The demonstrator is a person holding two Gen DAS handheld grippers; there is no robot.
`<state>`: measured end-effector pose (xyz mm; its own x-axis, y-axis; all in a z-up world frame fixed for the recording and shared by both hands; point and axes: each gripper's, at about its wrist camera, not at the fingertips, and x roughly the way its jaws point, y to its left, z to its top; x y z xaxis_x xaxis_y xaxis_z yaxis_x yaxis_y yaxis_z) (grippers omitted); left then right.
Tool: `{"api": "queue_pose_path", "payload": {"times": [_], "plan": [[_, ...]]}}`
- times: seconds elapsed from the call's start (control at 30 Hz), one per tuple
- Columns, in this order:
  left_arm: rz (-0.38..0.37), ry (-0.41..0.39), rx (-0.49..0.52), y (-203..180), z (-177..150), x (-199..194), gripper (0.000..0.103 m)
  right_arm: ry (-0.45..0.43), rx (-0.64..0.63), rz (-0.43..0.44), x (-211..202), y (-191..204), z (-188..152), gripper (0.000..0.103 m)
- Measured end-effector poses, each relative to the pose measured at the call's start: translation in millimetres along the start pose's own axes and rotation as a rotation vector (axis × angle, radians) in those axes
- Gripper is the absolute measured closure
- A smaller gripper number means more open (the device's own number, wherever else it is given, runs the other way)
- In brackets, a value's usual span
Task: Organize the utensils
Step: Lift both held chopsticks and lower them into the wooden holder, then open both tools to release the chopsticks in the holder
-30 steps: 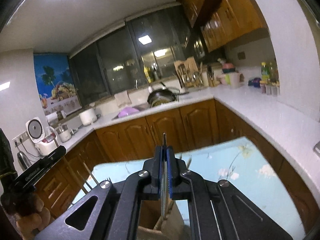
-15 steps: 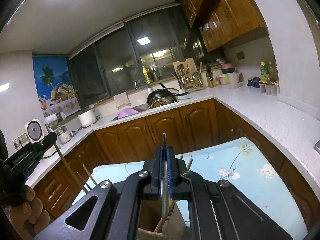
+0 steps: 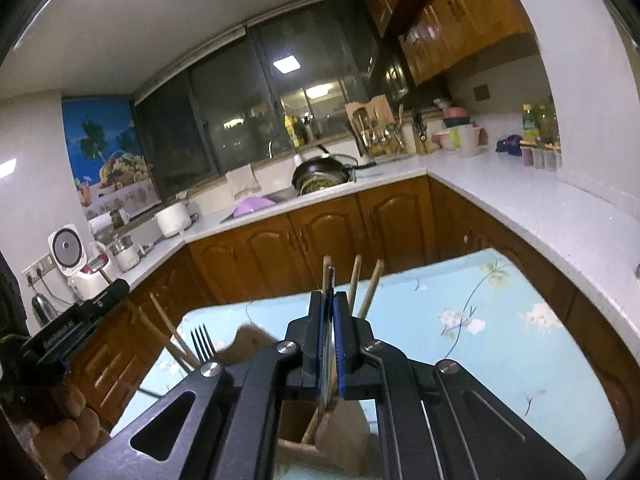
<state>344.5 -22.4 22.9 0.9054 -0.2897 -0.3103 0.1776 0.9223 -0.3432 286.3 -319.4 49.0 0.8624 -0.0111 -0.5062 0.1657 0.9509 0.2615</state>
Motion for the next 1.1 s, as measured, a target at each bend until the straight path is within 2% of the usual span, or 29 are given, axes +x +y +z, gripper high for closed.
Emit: {"api": "queue_pose_path", "payload": {"times": [0.27,0.6,0.67,0.7,0.73,0.8,0.97,1.03,1.1], "plan": [[-0.027,0.117,0.078,1.1,4.8,7.5,0.098,0.034,-0.007,0.005,-1.4,-2.6,-4.4,0.098],[-0.02,0.134,0.091,-0.9,25.2,-0.3,0.098,0.045,0.007,0.003,-2.1,1.3,-5.7,0.098],[-0.018,0.139,0.091,-1.5,26.7,0.4,0.098,0.049,0.012,0.009,-1.2,-0.6,-6.2,0.094],[-0.016,0.147,0.089,-1.0,27.6,2.0,0.095,0.051,0.018,0.014,-1.6,-1.0,-6.1,0.093],[-0.014,0.16,0.086,-0.6,28.7,4.2,0.083,0.052,0.023,0.015,-1.7,-2.2,-6.2,0.092],[-0.009,0.158,0.077,0.2,31.5,1.8,0.071,0.057,0.033,0.024,-2.9,-4.2,-6.1,0.09],[0.008,0.118,0.063,0.5,34.3,-15.7,0.052,0.029,0.055,0.033,-16.6,-7.8,-5.9,0.058],[0.021,0.109,0.057,1.6,30.0,-25.0,0.039,0.018,0.062,0.036,-22.8,-8.5,-6.4,0.054],[0.029,0.095,0.054,4.4,24.3,-35.7,0.036,0.014,0.069,0.043,-28.7,-10.6,-8.9,0.045]]}}
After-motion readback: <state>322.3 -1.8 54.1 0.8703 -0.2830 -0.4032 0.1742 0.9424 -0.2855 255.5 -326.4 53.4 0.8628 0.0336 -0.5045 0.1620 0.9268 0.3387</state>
